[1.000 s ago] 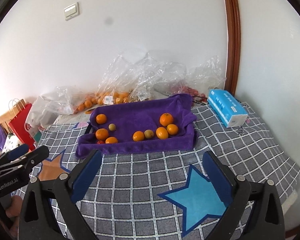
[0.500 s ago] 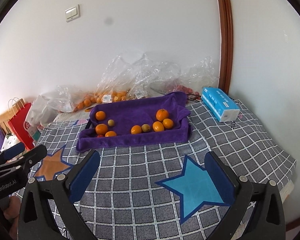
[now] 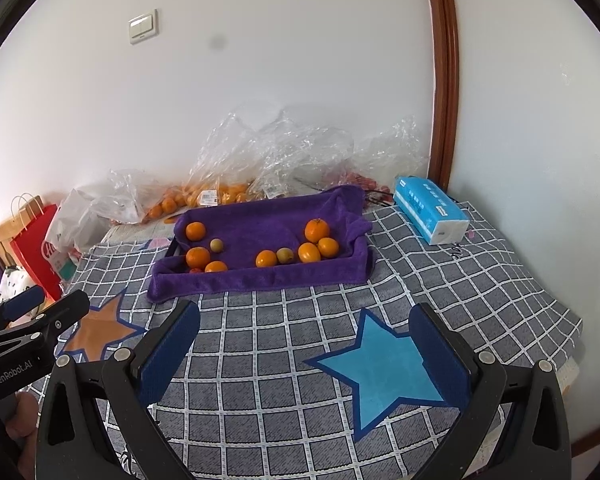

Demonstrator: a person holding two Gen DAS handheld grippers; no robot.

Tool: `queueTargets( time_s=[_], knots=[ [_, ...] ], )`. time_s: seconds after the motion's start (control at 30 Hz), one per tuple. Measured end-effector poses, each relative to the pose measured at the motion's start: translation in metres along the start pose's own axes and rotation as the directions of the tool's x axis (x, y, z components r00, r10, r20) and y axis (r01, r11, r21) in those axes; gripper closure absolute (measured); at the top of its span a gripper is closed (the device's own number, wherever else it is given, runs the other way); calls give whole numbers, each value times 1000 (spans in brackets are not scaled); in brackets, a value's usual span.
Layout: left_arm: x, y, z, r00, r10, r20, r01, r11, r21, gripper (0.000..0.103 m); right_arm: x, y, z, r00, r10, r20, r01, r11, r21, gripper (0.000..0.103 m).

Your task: Organize fruits

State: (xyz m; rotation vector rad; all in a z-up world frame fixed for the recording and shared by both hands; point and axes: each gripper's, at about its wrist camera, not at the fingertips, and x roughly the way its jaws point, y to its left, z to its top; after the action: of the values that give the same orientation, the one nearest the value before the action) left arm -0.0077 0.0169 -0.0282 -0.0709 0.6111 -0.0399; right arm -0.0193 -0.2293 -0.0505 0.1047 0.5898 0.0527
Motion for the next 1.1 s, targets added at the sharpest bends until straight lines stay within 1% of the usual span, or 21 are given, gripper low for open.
queueTargets(
  time_s=[0.43,1.1],
  knots=[
    [-2,2,-2,1000,6,-2,-6,1000,-5,9,0,4,-2,1000,3,-3,-3,1000,-3,0],
    [-3,0,-2,1000,-3,-5,3,1000,-1,9,1,0,-4,1000,-1,-4,1,1000,2,0]
  ],
)
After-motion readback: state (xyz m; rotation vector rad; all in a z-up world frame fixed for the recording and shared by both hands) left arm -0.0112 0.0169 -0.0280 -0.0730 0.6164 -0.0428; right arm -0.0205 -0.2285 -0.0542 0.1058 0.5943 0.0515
